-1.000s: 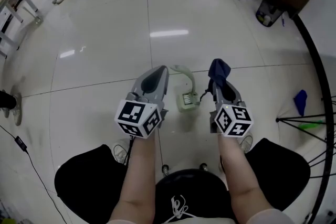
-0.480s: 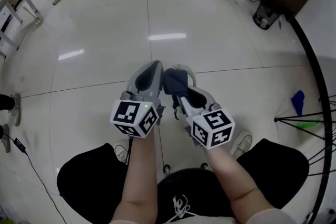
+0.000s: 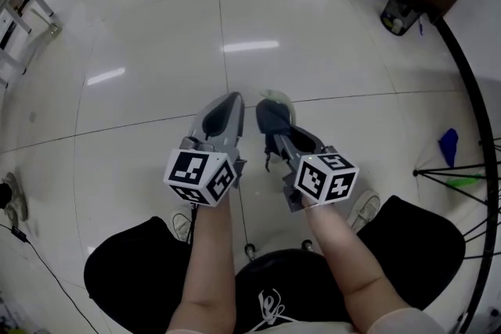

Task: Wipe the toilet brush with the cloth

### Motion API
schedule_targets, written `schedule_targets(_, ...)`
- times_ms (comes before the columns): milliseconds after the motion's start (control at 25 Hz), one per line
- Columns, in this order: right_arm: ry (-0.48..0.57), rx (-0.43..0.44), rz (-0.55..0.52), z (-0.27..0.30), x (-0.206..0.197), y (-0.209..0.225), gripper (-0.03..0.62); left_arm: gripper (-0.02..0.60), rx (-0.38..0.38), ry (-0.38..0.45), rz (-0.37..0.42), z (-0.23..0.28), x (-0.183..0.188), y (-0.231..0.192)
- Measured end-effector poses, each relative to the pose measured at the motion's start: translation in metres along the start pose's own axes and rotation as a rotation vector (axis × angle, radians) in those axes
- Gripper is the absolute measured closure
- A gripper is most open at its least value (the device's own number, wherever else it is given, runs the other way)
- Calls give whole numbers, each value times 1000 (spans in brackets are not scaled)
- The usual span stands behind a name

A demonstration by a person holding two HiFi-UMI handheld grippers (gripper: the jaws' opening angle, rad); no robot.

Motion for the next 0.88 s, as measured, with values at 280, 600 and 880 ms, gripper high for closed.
schedule_targets(280,-42,-71,131,10,-33,40,523,575,-34,-49,34,8,-10,12)
schedule_targets(600,-144,-146,246,20,-78,76,523,575,-23,-94,51,11,-20,10)
schedule_targets(880,-158,-95,182,21,-77,56,523,575,-20,-110,83,14,-24,15)
Point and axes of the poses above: the fingertips, and each gripper's own axes: z forward along the fingers, y to its right, x out of its top, the point moved 8 cm from there along -z, backward along the fingers, and after that the axes turned 9 degrees about -y, right-handed, at the moved point
